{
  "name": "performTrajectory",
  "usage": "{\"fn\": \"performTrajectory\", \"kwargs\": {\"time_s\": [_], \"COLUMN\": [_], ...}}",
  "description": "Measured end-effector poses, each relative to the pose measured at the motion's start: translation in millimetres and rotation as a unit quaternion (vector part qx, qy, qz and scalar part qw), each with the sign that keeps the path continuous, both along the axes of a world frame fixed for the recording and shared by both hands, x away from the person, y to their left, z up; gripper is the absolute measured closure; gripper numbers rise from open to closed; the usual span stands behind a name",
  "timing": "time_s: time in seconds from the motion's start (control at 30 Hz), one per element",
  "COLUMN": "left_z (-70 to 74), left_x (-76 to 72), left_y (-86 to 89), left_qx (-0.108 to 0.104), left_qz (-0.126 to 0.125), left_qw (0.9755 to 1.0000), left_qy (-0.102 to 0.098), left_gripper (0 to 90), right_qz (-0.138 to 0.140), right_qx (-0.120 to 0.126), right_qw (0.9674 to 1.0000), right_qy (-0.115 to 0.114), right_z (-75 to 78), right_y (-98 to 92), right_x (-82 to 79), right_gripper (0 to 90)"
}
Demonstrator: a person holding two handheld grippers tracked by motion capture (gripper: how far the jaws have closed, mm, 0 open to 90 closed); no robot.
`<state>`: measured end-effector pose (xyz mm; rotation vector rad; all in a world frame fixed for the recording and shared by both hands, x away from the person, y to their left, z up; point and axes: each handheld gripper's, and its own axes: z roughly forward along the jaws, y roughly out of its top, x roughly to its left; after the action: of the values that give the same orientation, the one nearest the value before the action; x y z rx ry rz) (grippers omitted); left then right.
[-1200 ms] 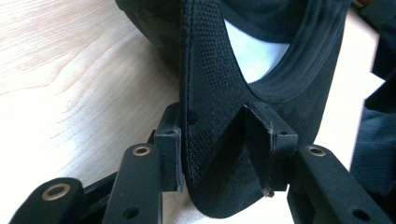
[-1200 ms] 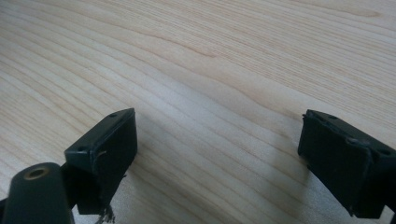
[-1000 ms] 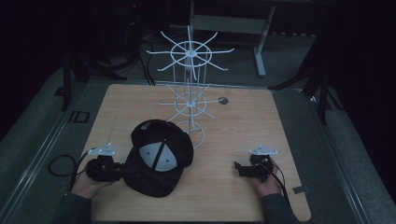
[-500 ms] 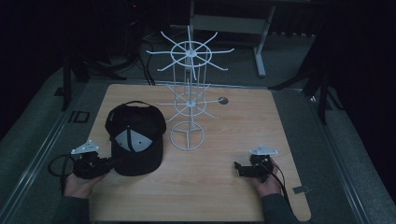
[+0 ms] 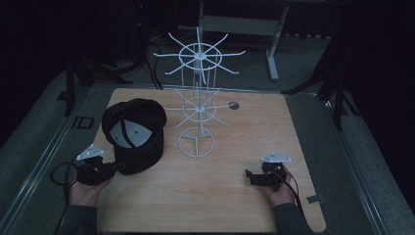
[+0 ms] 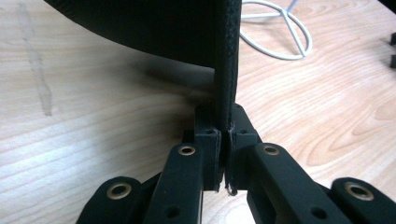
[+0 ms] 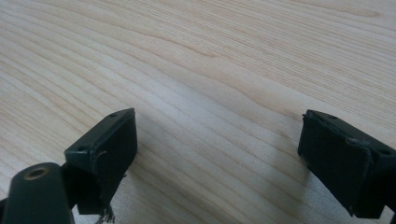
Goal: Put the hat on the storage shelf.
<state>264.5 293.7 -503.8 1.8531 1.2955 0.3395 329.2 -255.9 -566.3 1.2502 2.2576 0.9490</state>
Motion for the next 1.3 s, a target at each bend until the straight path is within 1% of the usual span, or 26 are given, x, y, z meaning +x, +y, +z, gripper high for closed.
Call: {"fn": "performTrajectory", "kwargs": {"time_s": [0.07, 0.27, 0.33, 0.57, 0.63, 0.93, 1.17, 1.3], "left_z": [1.2, 2.7, 4.2, 9.4, 11.0, 22.6, 30.0, 33.0], "left_x": [0.1, 1.5, 2.1, 3.7, 3.8, 4.0, 6.3, 6.5], "left_y": [-1.3, -3.9, -5.7, -8.9, -9.3, -9.8, -13.5, -14.5], "left_qx": [0.004, 0.005, 0.008, 0.02, 0.025, 0.028, 0.037, 0.036], "left_qz": [0.001, 0.002, 0.003, 0.014, 0.018, 0.035, 0.037, 0.042], "left_qw": [1.0, 0.9999, 0.9998, 0.9993, 0.999, 0.9974, 0.9965, 0.9957], "left_qy": [-0.003, -0.01, -0.016, -0.029, -0.032, -0.056, -0.065, -0.074], "left_gripper": [86.4, 86.4, 86.5, 86.6, 86.6, 86.6, 86.6, 86.6], "right_qz": [0.0, 0.0, 0.0, 0.0, 0.0, 0.0, 0.0, 0.0], "right_qx": [0.0, 0.0, 0.0, 0.0, 0.0, 0.0, 0.0, 0.0], "right_qw": [1.0, 1.0, 1.0, 1.0, 1.0, 1.0, 1.0, 1.0], "right_qy": [0.0, 0.0, 0.0, 0.0, 0.0, 0.0, 0.0, 0.0], "right_z": [0.0, 0.0, 0.0, 0.0, 0.0, 0.0, 0.0, 0.0], "right_y": [0.0, 0.0, 0.0, 0.0, 0.0, 0.0, 0.0, 0.0], "right_x": [0.0, 0.0, 0.0, 0.0, 0.0, 0.0, 0.0, 0.0], "right_gripper": [11.6, 11.6, 11.6, 11.6, 11.7, 11.7, 11.7, 11.6]}}
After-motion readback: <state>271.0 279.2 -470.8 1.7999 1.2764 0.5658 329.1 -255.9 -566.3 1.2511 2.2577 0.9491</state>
